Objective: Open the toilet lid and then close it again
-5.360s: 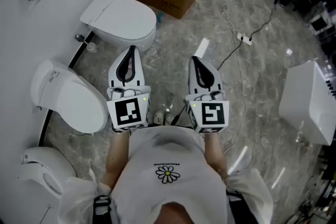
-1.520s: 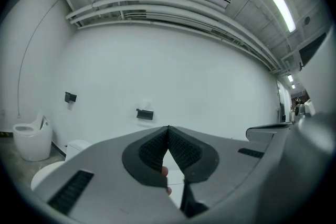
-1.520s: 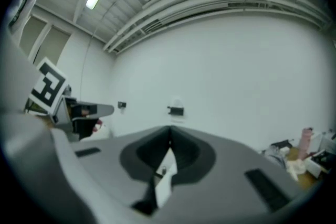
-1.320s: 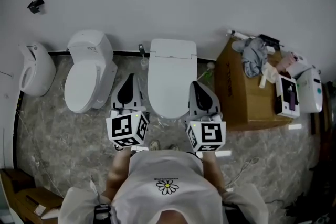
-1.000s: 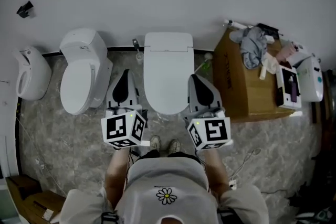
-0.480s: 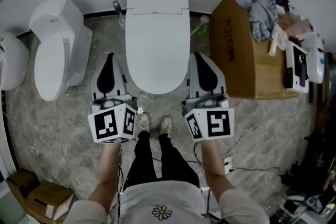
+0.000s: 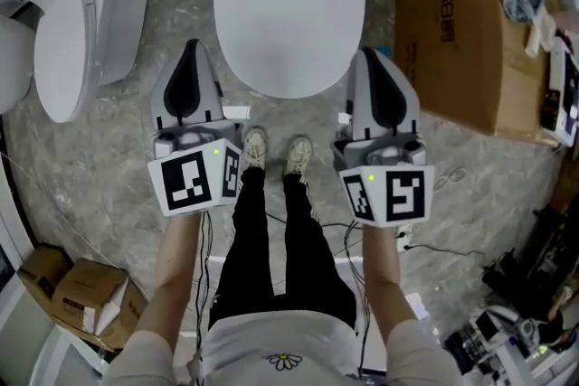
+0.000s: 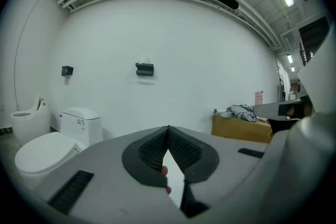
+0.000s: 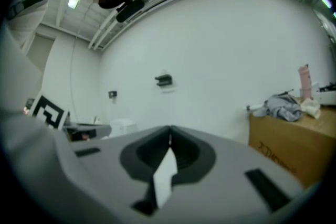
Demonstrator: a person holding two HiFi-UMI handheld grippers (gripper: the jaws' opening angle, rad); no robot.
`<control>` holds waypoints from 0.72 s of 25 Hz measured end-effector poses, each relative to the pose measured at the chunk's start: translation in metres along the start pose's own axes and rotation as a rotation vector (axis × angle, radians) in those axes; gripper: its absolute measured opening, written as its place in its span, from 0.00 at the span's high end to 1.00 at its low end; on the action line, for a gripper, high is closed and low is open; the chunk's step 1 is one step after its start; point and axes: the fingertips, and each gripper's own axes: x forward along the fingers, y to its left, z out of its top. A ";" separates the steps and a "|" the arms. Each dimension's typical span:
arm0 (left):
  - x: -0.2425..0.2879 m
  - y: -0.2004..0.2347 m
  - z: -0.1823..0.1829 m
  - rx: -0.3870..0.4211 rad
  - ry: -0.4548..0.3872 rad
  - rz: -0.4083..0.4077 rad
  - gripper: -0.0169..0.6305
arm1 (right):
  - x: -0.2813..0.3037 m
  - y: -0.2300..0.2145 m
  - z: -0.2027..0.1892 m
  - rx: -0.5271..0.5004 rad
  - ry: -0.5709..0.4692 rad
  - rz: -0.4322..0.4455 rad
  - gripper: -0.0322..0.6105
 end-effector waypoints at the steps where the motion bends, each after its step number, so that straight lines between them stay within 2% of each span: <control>1: 0.000 0.002 -0.009 0.002 0.000 0.002 0.95 | 0.001 0.002 -0.008 -0.011 0.000 -0.001 0.90; 8: -0.002 -0.002 -0.057 -0.001 0.052 -0.002 0.95 | -0.003 -0.002 -0.062 -0.027 0.064 -0.028 0.90; 13: -0.004 0.004 -0.070 -0.033 0.031 0.020 0.94 | -0.005 0.003 -0.092 -0.031 0.122 -0.007 0.90; 16: -0.001 0.001 -0.081 -0.039 0.043 0.000 0.94 | -0.005 0.002 -0.109 -0.042 0.170 -0.010 0.90; 17: 0.000 -0.002 -0.086 -0.041 0.054 -0.017 0.92 | -0.006 0.002 -0.115 -0.035 0.188 -0.009 0.90; 18: 0.002 -0.006 -0.093 -0.043 0.069 -0.038 0.83 | -0.007 0.001 -0.122 -0.020 0.207 -0.009 0.90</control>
